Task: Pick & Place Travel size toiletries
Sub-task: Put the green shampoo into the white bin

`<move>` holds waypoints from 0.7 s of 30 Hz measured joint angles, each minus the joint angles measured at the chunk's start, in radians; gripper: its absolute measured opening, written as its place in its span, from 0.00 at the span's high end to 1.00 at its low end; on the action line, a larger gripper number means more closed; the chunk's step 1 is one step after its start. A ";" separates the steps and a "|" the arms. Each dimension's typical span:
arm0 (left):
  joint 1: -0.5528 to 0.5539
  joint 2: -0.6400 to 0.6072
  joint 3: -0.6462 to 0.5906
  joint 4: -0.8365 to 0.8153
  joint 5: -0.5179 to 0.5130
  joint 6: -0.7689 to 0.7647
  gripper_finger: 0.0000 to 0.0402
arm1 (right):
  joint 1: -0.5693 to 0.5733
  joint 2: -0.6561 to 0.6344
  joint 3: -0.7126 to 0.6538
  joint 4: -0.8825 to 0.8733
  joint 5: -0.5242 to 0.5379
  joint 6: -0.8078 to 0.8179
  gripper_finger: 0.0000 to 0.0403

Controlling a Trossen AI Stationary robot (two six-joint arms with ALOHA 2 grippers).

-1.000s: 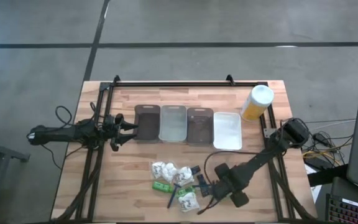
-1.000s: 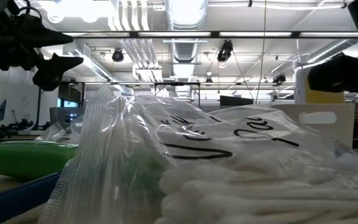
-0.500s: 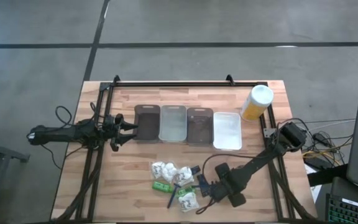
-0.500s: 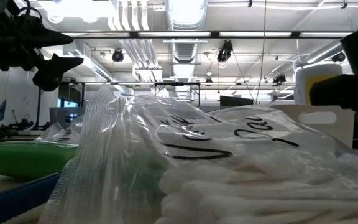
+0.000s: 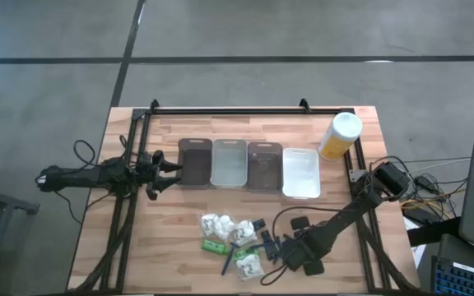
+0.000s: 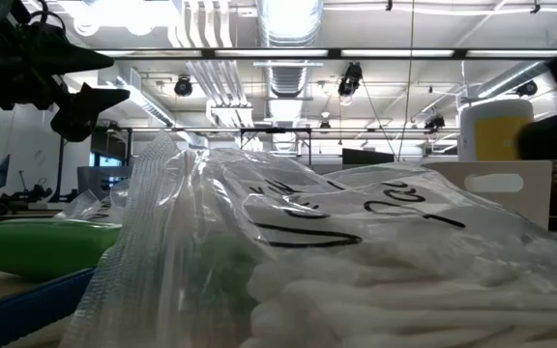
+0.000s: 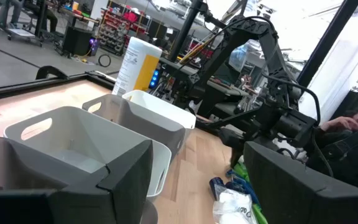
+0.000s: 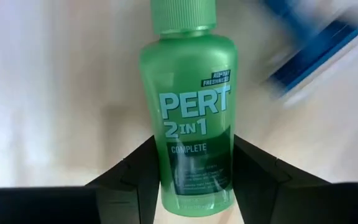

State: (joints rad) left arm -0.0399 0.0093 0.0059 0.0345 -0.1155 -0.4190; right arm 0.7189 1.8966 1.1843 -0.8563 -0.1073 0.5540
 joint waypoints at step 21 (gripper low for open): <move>0.001 0.000 0.000 0.000 -0.001 0.000 0.36 | 0.016 -0.379 -0.017 -0.128 0.501 1.430 0.60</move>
State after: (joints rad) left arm -0.0391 0.0093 0.0059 0.0349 -0.1162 -0.4187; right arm 0.7352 1.5178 1.1670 -0.9844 0.3942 1.9840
